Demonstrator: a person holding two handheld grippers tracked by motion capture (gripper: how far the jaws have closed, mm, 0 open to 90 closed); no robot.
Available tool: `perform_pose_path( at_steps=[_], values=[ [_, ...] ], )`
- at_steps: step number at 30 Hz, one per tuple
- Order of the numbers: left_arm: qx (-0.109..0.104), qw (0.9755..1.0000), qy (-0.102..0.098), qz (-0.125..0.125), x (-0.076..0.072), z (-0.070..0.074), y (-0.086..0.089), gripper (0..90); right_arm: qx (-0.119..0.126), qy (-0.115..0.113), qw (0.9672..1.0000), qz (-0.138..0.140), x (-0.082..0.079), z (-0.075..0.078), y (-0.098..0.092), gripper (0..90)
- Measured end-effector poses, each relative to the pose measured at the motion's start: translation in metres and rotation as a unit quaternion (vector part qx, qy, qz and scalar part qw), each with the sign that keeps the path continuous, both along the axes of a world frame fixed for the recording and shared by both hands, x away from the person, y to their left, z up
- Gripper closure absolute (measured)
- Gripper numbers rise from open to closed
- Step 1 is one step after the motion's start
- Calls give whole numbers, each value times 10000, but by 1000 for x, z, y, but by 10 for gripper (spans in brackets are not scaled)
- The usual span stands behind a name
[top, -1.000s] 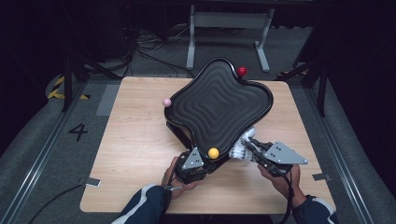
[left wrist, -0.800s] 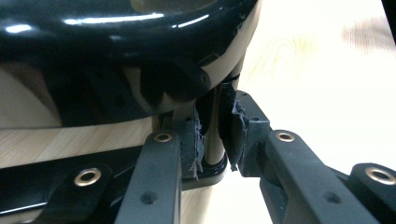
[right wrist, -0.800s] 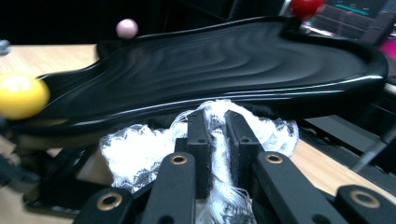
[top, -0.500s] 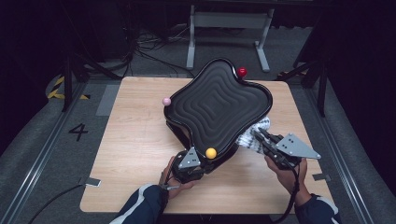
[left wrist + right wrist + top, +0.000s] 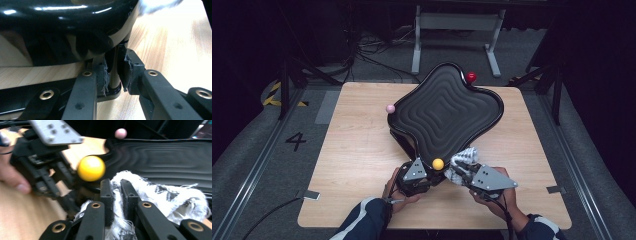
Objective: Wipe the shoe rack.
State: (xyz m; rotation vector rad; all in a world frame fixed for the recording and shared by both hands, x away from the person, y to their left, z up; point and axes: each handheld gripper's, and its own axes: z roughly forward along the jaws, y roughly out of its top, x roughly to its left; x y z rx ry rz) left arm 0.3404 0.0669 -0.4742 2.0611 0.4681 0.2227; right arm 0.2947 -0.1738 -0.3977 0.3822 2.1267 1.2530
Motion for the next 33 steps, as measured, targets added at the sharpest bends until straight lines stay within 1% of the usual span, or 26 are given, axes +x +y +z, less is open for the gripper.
perform_pose_path(
  at_steps=[3, 5, 6, 7, 9, 10, 11, 13, 14, 15, 16, 17, 18, 19, 22, 24, 28, 30, 32, 33],
  values=[
    [0, 10000, 2, 1, 0, 0, 0, 745, -106, 6, 9996, 257, -4, -4, 9, 823],
    [5, 10000, 8, 3, 0, 0, 0, 745, -174, 12, 9992, 361, -6, -7, 14, 823],
    [12, 10000, 1, 5, 0, 0, 0, 745, -241, -38, 9989, 409, -7, -9, 18, 823],
    [3, 10000, 4, 9, 0, 0, 0, 745, -286, -81, 9986, 428, -8, -10, 19, 824],
    [16, 10000, -1, 9, 0, 0, 1, 746, -292, -87, 9986, 435, -8, -10, 19, 824],
    [17, 10000, -1, 8, 0, 1, 1, 746, -235, -94, 9988, 418, -6, -9, 16, 825],
    [13, 10000, -4, 10, 0, 1, 1, 746, -235, -94, 9988, 418, -6, -9, 16, 825],
    [40, 10000, 20, 17, 1, 1, 2, 746, -173, -126, 9991, 356, -3, -5, 10, 825],
    [18, 10000, 4, 3, 1, 1, 3, 746, -148, -151, 9993, 316, -2, -4, 8, 825],
    [48, 10000, 39, 11, 2, 1, 5, 747, -120, -156, 9994, 280, 0, -3, 6, 825],
    [17, 10000, 55, -2, 3, 1, 7, 746, -92, -190, 9996, 208, 2, -1, 3, 825],
    [31, 10000, 34, 10, 3, 1, 9, 746, -42, -216, 9997, 142, 5, 1, 0, 824],
    [31, 10000, 34, 10, 3, 1, 9, 746, -42, -216, 9997, 142, 5, 1, 0, 824],
    [19, 10000, 64, -25, 4, 1, 12, 746, 43, -240, 9997, -29, 11, 6, -9, 825],
    [22, 9999, 82, -58, 4, 2, 15, 746, 163, -274, 9992, -226, 19, 12, -20, 825],
    [44, 9999, 89, -93, 4, 2, 19, 746, 244, -333, 9983, -409, 24, 15, -28, 825],
    [48, 9998, 115, -149, 5, 2, 24, 746, 343, -406, 9965, -641, 32, 22, -42, 825],
    [56, 9998, 123, -155, 6, 3, 26, 746, 371, -416, 9962, -670, 34, 24, -45, 825],
    [46, 9998, 154, -146, 7, 3, 31, 745, 452, -473, 9946, -803, 37, 30, -53, 825],
    [17, 9998, 164, -147, 8, 2, 34, 745, 501, -527, 9933, -903, 40, 35, -60, 825]
  ],
)
